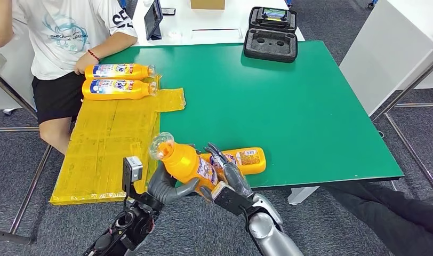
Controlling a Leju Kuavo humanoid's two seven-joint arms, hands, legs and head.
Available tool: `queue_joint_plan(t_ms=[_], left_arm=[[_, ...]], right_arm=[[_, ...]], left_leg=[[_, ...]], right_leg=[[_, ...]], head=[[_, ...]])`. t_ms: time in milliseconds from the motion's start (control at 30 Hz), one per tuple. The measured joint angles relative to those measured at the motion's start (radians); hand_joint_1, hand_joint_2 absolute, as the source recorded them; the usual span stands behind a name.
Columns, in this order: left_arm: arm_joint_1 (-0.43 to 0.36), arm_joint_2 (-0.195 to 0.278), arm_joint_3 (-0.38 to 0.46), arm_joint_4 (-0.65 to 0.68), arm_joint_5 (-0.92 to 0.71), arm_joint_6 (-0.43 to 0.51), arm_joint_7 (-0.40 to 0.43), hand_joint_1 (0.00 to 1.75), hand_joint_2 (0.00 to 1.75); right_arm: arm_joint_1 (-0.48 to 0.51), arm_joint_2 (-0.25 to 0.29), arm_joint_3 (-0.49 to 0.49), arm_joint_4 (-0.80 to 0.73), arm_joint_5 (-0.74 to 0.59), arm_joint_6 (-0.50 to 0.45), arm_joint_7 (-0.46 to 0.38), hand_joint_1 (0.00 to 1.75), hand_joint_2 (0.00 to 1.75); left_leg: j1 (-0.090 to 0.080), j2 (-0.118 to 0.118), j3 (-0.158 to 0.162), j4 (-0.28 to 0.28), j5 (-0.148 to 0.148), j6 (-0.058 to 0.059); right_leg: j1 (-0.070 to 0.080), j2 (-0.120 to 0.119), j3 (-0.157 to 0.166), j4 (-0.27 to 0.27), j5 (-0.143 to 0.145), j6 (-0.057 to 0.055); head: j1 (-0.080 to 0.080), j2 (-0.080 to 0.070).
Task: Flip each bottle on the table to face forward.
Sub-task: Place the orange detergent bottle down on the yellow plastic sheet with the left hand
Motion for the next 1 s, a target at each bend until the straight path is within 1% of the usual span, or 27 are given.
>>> queue_joint_plan(t_ms=[67, 167, 267, 333, 433, 600, 667, 733, 800, 1000], left_arm=[[-0.002, -0.003, 0.008, -0.005, 0.012, 0.028, -0.001, 1.75, 1.75], [-0.006, -0.009, 0.033, -0.018, 0.023, 0.108, -0.023, 1.75, 1.75], [-0.017, -0.01, 0.085, -0.043, 0.014, 0.218, -0.061, 1.75, 1.75], [-0.027, -0.008, 0.127, -0.059, 0.004, 0.262, -0.076, 1.75, 1.75], [-0.036, -0.005, 0.169, -0.077, -0.003, 0.277, -0.081, 1.75, 1.75], [-0.037, -0.006, 0.192, -0.092, -0.007, 0.285, -0.084, 1.75, 1.75], [-0.038, -0.005, 0.202, -0.095, -0.025, 0.317, -0.1, 1.75, 1.75], [-0.046, -0.002, 0.224, -0.102, -0.053, 0.372, -0.127, 1.75, 1.75], [-0.064, 0.008, 0.257, -0.113, -0.068, 0.409, -0.143, 1.75, 1.75], [-0.102, 0.052, 0.359, -0.15, -0.089, 0.444, -0.137, 1.74, 1.75]], right_arm=[[0.001, 0.001, 0.0, -0.011, -0.005, -0.002, 0.007, 0.0, 0.0], [0.009, 0.001, 0.0, -0.031, -0.009, -0.004, 0.014, 0.0, 0.0], [0.023, 0.001, 0.001, -0.05, -0.015, -0.003, 0.015, 0.0, 0.0], [0.032, 0.001, 0.001, -0.059, -0.019, -0.003, 0.015, 0.0, 0.0], [0.038, 0.001, 0.001, -0.069, -0.023, -0.002, 0.014, 0.0, 0.0], [0.039, 0.001, 0.002, -0.077, -0.025, 0.0, 0.014, 0.0, 0.0], [0.039, 0.001, 0.002, -0.079, -0.029, 0.002, 0.013, 0.0, 0.0], [0.041, 0.001, 0.002, -0.08, -0.038, 0.006, 0.01, 0.0, 0.0], [0.045, 0.001, 0.002, -0.08, -0.047, 0.008, 0.008, 0.0, 0.0], [0.059, 0.001, 0.001, -0.08, -0.061, 0.014, 0.005, 0.0, 0.0]], left_leg=[[0.0, 0.0, 0.0, 0.0, 0.0, 0.0], [0.0, 0.0, 0.0, 0.0, 0.0, 0.0], [0.0, 0.0, 0.0, 0.0, 0.0, 0.0], [0.0, 0.0, 0.0, 0.0, 0.0, 0.0], [0.0, 0.0, 0.0, 0.0, 0.0, 0.0], [0.0, 0.0, 0.0, 0.0, 0.0, 0.0], [0.0, 0.0, 0.0, 0.0, 0.0, 0.0], [0.0, 0.0, 0.0, 0.0, 0.0, 0.0], [0.0, 0.0, 0.0, 0.0, 0.0, 0.0], [0.001, 0.001, 0.0, 0.0, 0.0, -0.001]], right_leg=[[0.0, 0.0, 0.0, 0.0, 0.0, 0.0], [0.0, 0.0, 0.0, 0.0, 0.0, 0.0], [0.0, 0.0, 0.0, 0.0, 0.0, 0.0], [0.001, 0.0, 0.0, 0.0, 0.0, 0.0], [0.001, 0.0, 0.0, 0.0, 0.0, 0.0], [0.0, 0.0, 0.0, 0.0, 0.0, 0.0], [0.0, 0.0, 0.0, 0.0, 0.0, 0.0], [0.0, 0.0, 0.0, 0.0, 0.0, 0.0], [0.001, 0.0, 0.0, 0.0, 0.0, 0.0], [0.002, 0.001, 0.0, 0.0, 0.0, 0.0]], head=[[0.0, 0.0], [0.0, 0.0], [0.0, 0.0], [0.0, 0.0], [0.0, 0.0], [0.0, 0.0], [0.0, 0.0], [0.0, 0.0], [0.0, 0.0], [0.0, 0.0]])
